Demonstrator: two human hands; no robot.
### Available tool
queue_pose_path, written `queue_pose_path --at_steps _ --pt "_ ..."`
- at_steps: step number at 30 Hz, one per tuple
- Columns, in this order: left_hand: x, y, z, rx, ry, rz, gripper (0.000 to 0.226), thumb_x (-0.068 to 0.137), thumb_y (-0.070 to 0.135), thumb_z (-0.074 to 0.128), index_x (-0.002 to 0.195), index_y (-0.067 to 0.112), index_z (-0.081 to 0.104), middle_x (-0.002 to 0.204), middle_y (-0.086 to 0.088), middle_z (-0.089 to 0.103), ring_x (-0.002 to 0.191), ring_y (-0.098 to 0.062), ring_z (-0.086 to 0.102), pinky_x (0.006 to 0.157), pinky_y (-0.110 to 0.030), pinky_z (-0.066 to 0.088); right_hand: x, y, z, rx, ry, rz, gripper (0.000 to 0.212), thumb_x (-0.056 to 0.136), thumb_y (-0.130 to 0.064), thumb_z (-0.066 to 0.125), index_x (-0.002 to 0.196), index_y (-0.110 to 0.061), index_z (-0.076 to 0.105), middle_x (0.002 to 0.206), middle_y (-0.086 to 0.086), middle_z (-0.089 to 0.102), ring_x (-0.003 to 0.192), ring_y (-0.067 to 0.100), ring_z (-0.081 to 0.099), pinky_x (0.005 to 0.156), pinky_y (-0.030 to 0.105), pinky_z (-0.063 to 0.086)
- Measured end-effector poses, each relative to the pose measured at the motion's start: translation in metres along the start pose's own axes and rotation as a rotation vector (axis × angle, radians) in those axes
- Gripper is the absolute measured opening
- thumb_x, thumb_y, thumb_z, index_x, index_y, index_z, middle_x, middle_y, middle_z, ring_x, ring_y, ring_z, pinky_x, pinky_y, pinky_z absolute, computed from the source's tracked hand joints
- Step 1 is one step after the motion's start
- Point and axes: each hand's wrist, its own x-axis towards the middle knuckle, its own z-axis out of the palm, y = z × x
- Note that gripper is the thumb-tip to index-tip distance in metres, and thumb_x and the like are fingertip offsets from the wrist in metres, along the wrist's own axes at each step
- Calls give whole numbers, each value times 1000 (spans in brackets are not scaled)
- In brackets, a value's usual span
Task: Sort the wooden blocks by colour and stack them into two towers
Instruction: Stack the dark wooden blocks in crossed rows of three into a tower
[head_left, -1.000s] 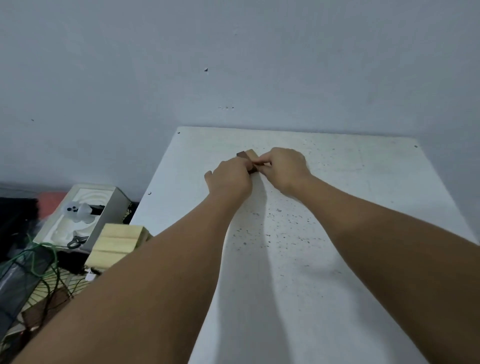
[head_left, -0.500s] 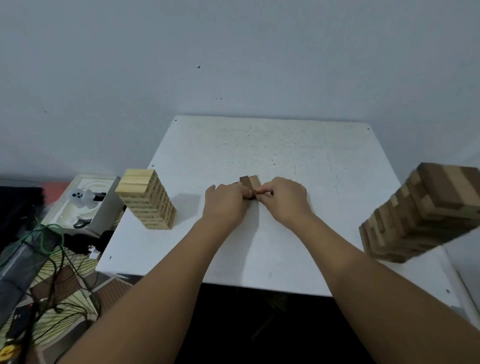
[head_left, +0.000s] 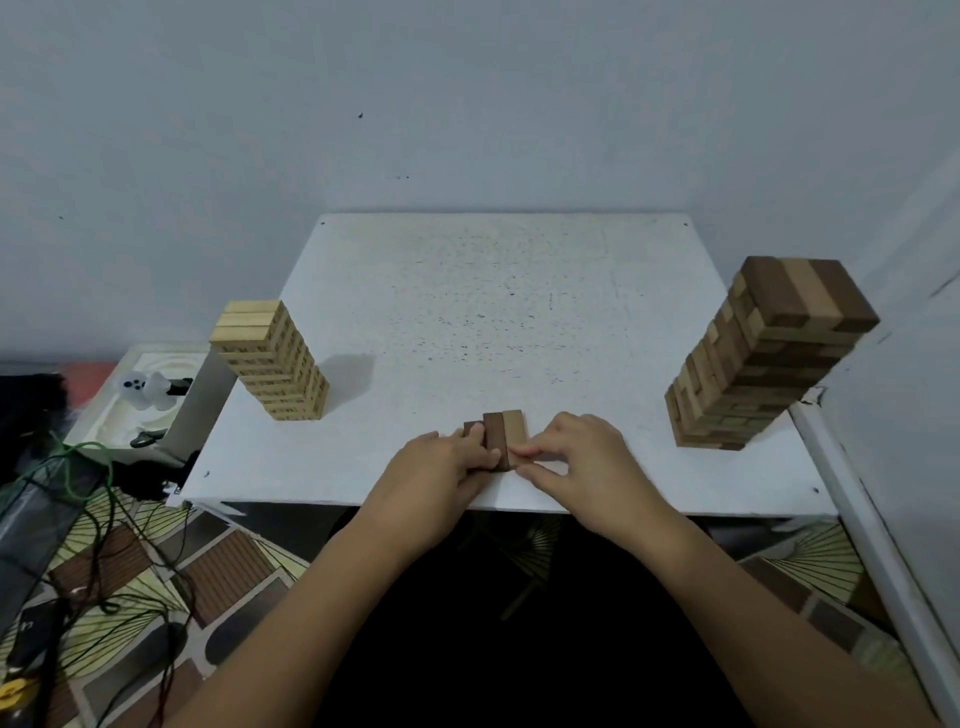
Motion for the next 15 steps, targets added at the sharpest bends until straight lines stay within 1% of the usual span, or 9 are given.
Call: queue_pose_path --at_steps 1,3,5,6,8,9,10,12,15 --pt "-1 0 0 -42 23 -3 30 102 23 65 131 28 72 156 0 50 146 -4 41 115 -17 29 0 2 -2 5 -21 -13 21 92 -45 71 113 -42 75 95 -18 57 97 8 51 101 37 40" --pt "0 -2 -2 -108 65 4 29 96 19 71 124 27 76 150 6 57 139 2 45 109 -7 31 2 6 -8 47 -83 -29 33 88 -44 76 120 -46 69 103 -20 54 104 6 49 103 37 40" --pt "6 -10 -6 -158 70 8 40 88 24 81 126 33 72 148 11 50 130 5 48 105 -3 30 10 9 -16 99 -150 -31 54 82 -46 80 131 -51 58 114 -19 51 115 7 46 106 35 39" --pt "10 -14 -10 -198 54 -8 53 83 28 86 131 37 67 148 13 44 126 6 50 104 -3 32 15 10 -21 104 -183 -20 66 79 -48 82 137 -52 51 119 -18 50 120 8 44 108 35 37" --pt "20 -22 -19 -245 2 -60 81 70 35 96 142 40 58 146 16 41 119 5 57 104 -14 43 25 11 -30 71 -264 26 89 72 -54 84 148 -53 37 128 -16 45 128 10 38 111 38 35" --pt "24 -23 -23 -238 -25 -76 89 66 37 98 144 40 56 143 16 43 116 4 58 102 -18 46 30 11 -33 40 -308 50 98 69 -57 85 152 -52 33 132 -15 42 131 12 34 113 39 34" --pt "27 -25 -26 -226 -48 -85 93 62 39 99 145 38 56 141 16 45 114 5 58 99 -18 47 34 12 -34 5 -348 67 103 67 -61 86 154 -50 31 136 -14 40 134 13 30 114 40 33" --pt "34 -26 -28 -216 -90 -105 97 59 43 100 145 34 57 139 16 46 113 5 56 93 -15 44 36 16 -29 -12 -371 87 101 65 -64 86 152 -48 37 138 -15 35 135 13 25 117 40 29" --pt "39 -31 -23 -208 -110 -121 91 58 45 100 140 31 62 140 16 43 114 3 53 92 -18 41 32 22 -19 46 -287 87 86 66 -65 85 142 -50 49 133 -19 35 132 9 25 118 40 27"
